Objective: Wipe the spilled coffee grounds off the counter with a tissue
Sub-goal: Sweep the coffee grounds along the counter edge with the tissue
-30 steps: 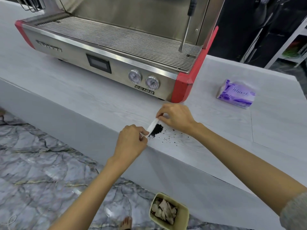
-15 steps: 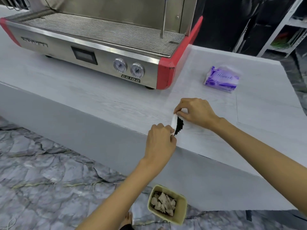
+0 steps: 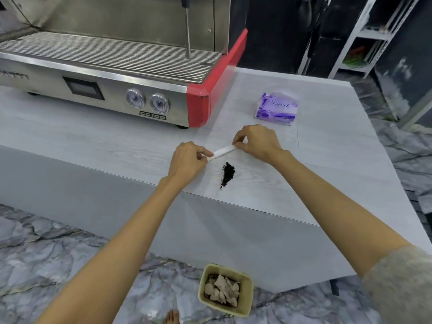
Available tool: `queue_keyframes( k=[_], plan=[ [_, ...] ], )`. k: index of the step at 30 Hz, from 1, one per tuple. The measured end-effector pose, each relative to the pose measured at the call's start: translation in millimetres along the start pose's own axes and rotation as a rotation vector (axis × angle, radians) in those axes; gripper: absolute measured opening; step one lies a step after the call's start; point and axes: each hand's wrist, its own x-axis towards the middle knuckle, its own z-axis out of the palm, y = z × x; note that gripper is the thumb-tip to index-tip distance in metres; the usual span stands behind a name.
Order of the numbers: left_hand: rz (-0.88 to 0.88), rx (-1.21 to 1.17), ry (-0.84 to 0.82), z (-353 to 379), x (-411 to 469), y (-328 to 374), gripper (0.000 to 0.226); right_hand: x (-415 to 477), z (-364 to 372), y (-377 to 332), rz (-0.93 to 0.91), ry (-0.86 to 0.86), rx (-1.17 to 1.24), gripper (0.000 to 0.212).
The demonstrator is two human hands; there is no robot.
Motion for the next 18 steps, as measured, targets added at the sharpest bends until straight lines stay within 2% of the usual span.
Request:
queue_keyframes(
  k=[6, 14, 16, 18],
  plan=[
    [0.096, 0.030, -0.024, 10.7, 2.5, 3.5, 0.026, -26.5, 9.2, 10.2, 0.067, 0.083, 0.038, 0.018],
    [0.240, 0.104, -0.181, 2.0, -24.5, 4.3, 0.025, -77.8, 8.4, 11.0, 0.074, 0.074, 0.073, 0.016],
    [0.230, 0.097, -0.156, -7.1, -29.2, 0.3, 0.024, -77.0, 4.4, 7.4, 0.078, 0.083, 0.130, 0.014],
    [0.184, 0.050, -0.066, -18.3, -29.5, -6.3, 0.023, -65.0, 1.8, -3.1, 0.054, 0.119, 0.184, 0.013]
  ],
)
